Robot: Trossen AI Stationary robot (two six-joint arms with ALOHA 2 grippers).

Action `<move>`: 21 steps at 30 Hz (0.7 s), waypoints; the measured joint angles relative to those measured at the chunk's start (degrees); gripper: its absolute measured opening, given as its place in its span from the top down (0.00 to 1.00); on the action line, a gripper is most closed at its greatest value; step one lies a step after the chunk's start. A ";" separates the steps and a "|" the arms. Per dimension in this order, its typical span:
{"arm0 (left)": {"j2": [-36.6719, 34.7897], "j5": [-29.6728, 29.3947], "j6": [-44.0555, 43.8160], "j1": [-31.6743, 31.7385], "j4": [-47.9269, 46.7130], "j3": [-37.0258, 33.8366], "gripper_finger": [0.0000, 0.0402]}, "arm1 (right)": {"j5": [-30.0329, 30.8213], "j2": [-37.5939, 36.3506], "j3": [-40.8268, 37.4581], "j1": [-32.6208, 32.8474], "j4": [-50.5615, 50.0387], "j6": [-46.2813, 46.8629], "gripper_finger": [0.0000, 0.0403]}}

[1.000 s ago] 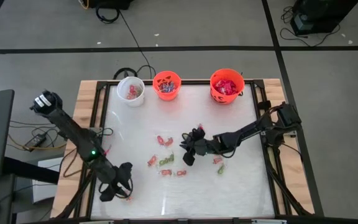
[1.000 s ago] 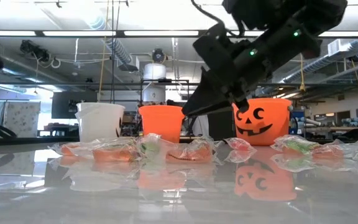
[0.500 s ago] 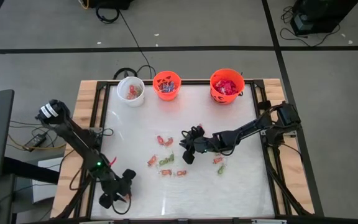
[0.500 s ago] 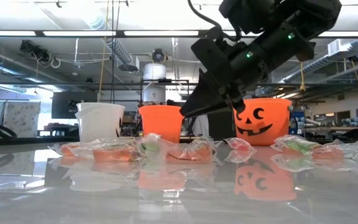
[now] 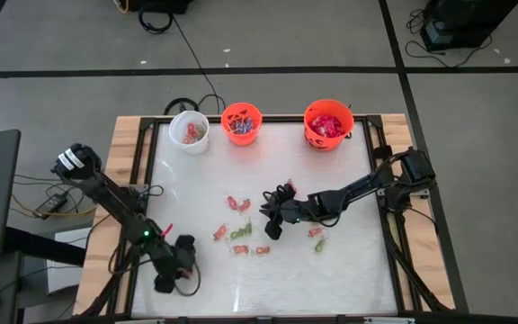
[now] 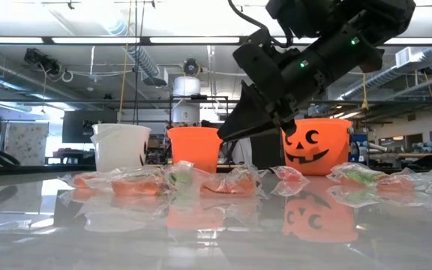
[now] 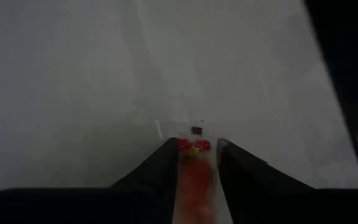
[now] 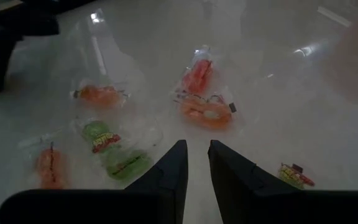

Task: Sort candy by brand, put in halloween buckets
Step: Put the orange gummy into the white bucket

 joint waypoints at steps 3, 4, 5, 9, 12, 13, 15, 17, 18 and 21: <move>-2.95 -1.32 -2.02 2.83 -2.65 -0.15 0.76 | 0.36 0.00 0.00 0.00 1.10 0.00 0.80; -4.03 -2.20 -2.04 3.64 -3.49 -0.13 0.78 | 0.39 0.00 0.00 0.00 1.61 -0.01 0.80; -5.05 -3.09 -1.79 4.52 -4.46 -0.13 0.79 | 0.42 -0.01 0.00 0.00 2.02 -0.01 0.80; -9.17 -8.12 1.00 8.88 -7.74 -0.13 0.84 | 0.28 -0.02 0.02 0.00 2.93 0.43 0.80; -12.73 -9.65 1.24 13.40 -10.71 -0.11 0.87 | 0.25 -0.02 0.02 0.81 2.93 2.24 0.80; -14.12 -10.10 1.53 14.90 -12.26 -0.11 0.88 | 0.19 -0.02 0.02 1.30 2.93 2.70 0.80; -17.19 -12.02 2.29 18.24 -14.41 -0.11 0.88 | 0.17 -0.02 0.02 2.41 2.96 3.15 0.80; -20.55 -15.30 3.56 22.00 -17.25 -0.11 0.88 | 0.51 -0.02 0.02 3.62 2.95 3.22 0.80; -22.41 -17.15 3.72 24.08 -18.32 -0.11 0.88 | 0.58 -0.02 0.02 4.12 3.03 3.22 0.80; -28.04 -20.96 4.14 30.87 -21.68 -0.11 0.88 | 0.14 -0.02 0.02 5.67 3.47 3.17 0.80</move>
